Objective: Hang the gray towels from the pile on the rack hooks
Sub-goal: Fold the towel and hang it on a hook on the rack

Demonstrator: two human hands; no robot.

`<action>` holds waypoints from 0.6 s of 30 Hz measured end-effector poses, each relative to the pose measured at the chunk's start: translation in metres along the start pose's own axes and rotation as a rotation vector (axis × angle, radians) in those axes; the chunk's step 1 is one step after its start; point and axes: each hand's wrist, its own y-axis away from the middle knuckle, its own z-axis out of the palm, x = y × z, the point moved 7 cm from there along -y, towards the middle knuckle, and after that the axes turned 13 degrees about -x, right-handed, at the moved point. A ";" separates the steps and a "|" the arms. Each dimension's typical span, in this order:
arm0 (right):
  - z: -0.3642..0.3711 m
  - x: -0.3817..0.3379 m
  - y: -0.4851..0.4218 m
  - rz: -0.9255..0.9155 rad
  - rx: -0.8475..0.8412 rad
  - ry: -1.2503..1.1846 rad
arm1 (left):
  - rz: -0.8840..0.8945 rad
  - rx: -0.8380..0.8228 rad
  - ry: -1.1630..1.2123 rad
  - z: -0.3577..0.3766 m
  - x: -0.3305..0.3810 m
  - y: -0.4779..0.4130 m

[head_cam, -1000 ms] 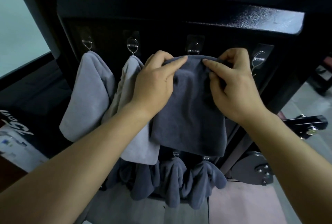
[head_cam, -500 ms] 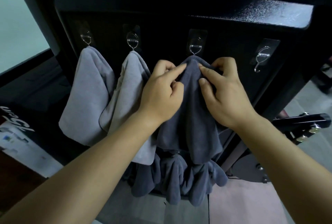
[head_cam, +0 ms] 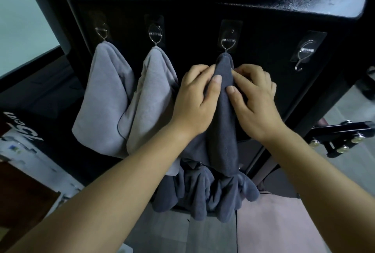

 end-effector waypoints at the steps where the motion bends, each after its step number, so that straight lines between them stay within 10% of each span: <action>1: 0.002 0.001 0.000 0.001 0.002 -0.035 | -0.013 0.010 0.057 0.001 -0.002 0.001; 12: 0.016 0.020 0.038 0.086 -0.079 -0.177 | -0.105 -0.019 0.019 -0.001 -0.006 0.020; 18: 0.037 0.052 0.098 0.180 -0.118 -0.174 | 0.280 0.068 -0.220 -0.012 0.065 0.025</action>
